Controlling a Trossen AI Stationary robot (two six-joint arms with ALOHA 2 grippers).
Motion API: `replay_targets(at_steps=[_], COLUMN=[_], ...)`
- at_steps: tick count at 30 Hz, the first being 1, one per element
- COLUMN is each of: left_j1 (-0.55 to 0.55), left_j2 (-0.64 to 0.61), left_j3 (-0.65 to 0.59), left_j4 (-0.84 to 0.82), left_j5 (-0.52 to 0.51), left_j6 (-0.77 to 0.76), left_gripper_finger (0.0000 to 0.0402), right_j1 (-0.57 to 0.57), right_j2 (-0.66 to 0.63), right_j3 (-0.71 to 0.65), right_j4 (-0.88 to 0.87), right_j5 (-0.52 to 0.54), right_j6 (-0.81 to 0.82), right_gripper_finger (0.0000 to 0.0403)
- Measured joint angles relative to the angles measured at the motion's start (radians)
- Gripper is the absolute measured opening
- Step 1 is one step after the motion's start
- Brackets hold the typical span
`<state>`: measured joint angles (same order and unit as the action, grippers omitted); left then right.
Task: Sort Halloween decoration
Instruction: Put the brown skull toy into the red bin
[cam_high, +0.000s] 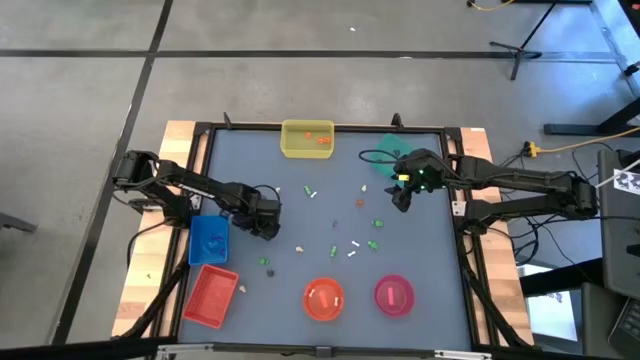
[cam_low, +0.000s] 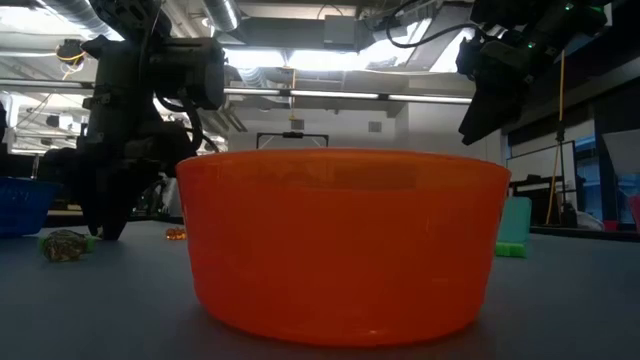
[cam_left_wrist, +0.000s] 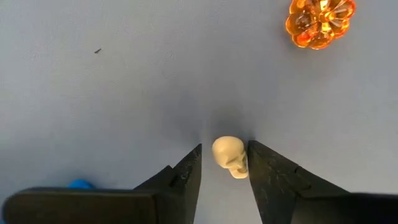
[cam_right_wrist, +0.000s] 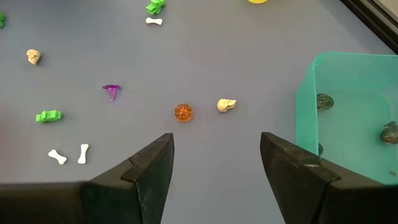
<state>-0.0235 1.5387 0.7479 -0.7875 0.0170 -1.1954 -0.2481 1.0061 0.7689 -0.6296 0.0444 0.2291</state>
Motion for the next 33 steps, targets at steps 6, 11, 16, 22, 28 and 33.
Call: replay_targets(at_steps=[6, 11, 16, 22, 28, 33], left_j1=[0.0, 0.0, 0.0, 0.0, 0.0, 0.001], left_j2=[0.0, 0.0, 0.0, 0.0, 0.0, 0.0], left_j3=[0.0, -0.001, -0.001, -0.001, -0.001, -0.001], left_j4=[0.005, 0.015, 0.018, 0.018, 0.019, 0.019], left_j5=[0.001, 0.003, 0.005, 0.005, 0.005, 0.004], left_j6=[0.001, 0.002, 0.017, 0.027, 0.051, 0.069], left_gripper_finger=[0.0096, 0.0084, 0.007, 0.0051, 0.0048, 0.0048], right_j1=[0.0, 0.0, 0.0, 0.0, 0.0, 0.0], right_j2=[0.0, 0.0, 0.0, 0.0, 0.0, 0.0], right_j3=[0.0, 0.0, 0.0, 0.0, 0.0, 0.0], right_j4=[0.0, 0.0, 0.0, 0.0, 0.0, 0.0], right_j5=[0.0, 0.0, 0.0, 0.0, 0.0, 0.0], right_j6=[0.0, 0.0, 0.0, 0.0, 0.0, -0.002], right_gripper_finger=[0.0239, 0.0239, 0.0239, 0.0239, 0.0239, 0.0239])
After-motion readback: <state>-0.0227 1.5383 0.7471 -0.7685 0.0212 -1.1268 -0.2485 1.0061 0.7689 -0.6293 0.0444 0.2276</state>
